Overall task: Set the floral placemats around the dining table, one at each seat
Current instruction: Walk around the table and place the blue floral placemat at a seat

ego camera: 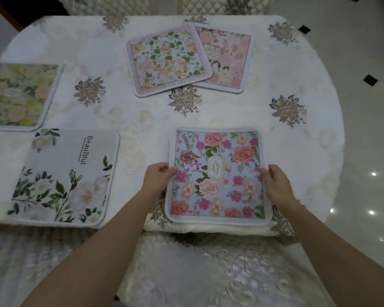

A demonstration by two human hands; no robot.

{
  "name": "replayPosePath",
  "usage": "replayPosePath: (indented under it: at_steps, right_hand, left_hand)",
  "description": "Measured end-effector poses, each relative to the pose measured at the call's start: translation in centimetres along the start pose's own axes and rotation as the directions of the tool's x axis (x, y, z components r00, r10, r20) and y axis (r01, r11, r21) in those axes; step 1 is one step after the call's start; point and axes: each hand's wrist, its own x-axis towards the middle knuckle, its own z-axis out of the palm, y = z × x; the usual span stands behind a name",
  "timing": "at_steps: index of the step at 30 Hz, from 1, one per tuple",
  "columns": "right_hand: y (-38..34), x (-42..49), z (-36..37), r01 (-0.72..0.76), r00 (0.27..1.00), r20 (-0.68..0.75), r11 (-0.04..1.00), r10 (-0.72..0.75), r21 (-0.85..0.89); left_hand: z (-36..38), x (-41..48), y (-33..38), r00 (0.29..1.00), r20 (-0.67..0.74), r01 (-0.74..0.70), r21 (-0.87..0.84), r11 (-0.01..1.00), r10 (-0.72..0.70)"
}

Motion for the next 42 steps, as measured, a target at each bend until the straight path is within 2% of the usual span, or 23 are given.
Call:
replayPosePath:
  at_steps: [6,17,26,29,32,35,38,40,42]
  right_hand:
    - [0.5,0.3,0.6,-0.007,0.999,-0.039,0.998,0.004,-0.063]
    - [0.8,0.5,0.9,0.014,0.999,-0.041,0.983,-0.022,-0.181]
    - [0.9,0.1,0.8,0.017,0.996,-0.081,0.987,-0.030,-0.159]
    - [0.9,0.0,0.5,0.013,0.993,-0.114,0.973,-0.040,-0.228]
    - [1.1,-0.3,0.6,0.032,0.964,-0.238,0.936,-0.122,-0.351]
    - [1.3,-0.7,2.2,0.184,0.881,-0.287,0.832,-0.376,-0.523]
    - [0.3,-0.7,5.6,0.369,0.796,-0.175,0.695,-0.579,-0.617]
    - [-0.5,-0.8,8.1,0.454,0.791,-0.039,0.630,-0.610,-0.630]
    - [-0.6,-0.9,10.0,0.488,0.808,0.092,0.573,-0.582,-0.659]
  left_hand:
    - [-0.7,0.8,-0.3,0.999,0.008,-0.047,0.051,0.998,0.047]
    - [-0.8,0.8,-0.8,1.000,-0.015,0.002,0.029,1.000,-0.002]
    - [-1.0,0.5,-0.9,0.990,-0.081,-0.093,0.260,0.961,0.118]
    - [-0.9,0.1,-0.8,0.979,-0.085,-0.144,0.365,0.920,0.187]
    - [-0.9,0.0,-1.2,0.962,-0.058,-0.194,0.543,0.817,0.267]
    - [-0.3,0.0,-2.0,0.899,-0.021,-0.300,0.701,0.648,0.438]
    - [2.2,-0.3,-1.7,0.784,0.079,-0.417,0.802,0.428,0.616]
    - [4.8,-0.3,-1.6,0.743,0.226,-0.517,0.791,0.326,0.630]
    - [6.9,0.0,-2.3,0.732,0.333,-0.560,0.791,0.245,0.595]
